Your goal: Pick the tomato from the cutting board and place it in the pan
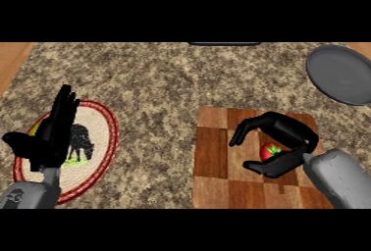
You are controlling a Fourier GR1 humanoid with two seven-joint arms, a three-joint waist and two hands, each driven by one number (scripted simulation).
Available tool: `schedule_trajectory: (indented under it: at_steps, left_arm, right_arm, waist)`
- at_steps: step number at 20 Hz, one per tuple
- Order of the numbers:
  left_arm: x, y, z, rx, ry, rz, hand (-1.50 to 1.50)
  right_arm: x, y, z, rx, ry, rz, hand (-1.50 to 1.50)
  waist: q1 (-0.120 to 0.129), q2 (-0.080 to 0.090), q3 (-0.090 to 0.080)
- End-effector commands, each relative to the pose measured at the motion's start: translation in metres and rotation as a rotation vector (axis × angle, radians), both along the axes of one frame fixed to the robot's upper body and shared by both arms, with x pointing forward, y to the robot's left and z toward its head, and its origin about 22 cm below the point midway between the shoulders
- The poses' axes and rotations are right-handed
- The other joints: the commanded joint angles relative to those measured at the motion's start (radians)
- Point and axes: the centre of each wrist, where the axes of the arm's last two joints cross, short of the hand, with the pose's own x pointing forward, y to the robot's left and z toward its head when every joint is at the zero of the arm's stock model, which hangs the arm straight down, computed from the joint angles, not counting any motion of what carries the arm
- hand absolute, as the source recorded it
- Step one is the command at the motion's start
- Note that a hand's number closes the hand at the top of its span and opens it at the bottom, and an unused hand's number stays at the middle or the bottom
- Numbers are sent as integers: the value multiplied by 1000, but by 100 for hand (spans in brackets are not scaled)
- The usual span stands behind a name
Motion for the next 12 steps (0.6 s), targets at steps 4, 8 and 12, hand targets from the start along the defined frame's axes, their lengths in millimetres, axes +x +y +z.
schedule_trajectory:
  at_steps: [4,8,12]
  left_arm:
    - [22,-11,25,36,-38,-50,0]
    - [12,-16,16,22,-3,-115,0]
    - [27,-15,30,37,-19,-99,0]
  right_arm:
    - [20,-111,52,31,-361,-26,-150]
    - [28,-161,101,-74,-449,-14,-150]
    - [27,-160,154,-304,-543,93,-150]
  waist:
    - [-25,2,0]
    - [23,1,-3]
    - [22,0,-5]
